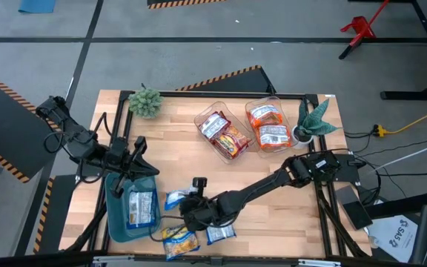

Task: Sort Maruchan noodles
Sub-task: Put the blue noodle pack into the blue bin

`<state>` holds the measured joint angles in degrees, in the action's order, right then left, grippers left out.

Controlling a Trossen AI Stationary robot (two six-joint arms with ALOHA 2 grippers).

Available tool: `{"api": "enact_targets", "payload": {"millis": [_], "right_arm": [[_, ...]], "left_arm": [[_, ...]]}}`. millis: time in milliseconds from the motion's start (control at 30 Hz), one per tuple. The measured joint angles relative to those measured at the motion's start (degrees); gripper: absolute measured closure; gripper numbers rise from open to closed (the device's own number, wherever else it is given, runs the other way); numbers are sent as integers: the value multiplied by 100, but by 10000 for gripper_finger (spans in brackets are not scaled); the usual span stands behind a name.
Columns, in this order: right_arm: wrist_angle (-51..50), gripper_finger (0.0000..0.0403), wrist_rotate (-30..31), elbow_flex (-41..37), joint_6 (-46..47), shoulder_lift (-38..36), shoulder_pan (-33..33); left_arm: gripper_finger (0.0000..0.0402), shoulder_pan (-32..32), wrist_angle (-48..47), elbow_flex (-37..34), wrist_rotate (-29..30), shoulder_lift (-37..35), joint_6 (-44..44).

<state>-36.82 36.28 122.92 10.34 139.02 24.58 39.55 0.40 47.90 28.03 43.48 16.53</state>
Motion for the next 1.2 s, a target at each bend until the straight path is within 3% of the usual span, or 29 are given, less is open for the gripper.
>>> {"api": "enact_targets", "payload": {"millis": [167,333,533,800,1200], "right_arm": [[-106,402,223,643,-350,0,-31],[460,402,228,974,-876,-2,-157],[1991,403,-658,981,-1216,44,-428],[3208,403,-1611,972,-1219,477,-745],[4331,403,-1986,972,-1210,1179,-1037]], "left_arm": [[401,0,8,0,0,0,114],[401,0,24,0,0,-7,133],[401,0,27,0,-1,-43,133],[401,-2,25,2,-1,-207,94],[401,-6,2,2,2,-275,-66]]}}
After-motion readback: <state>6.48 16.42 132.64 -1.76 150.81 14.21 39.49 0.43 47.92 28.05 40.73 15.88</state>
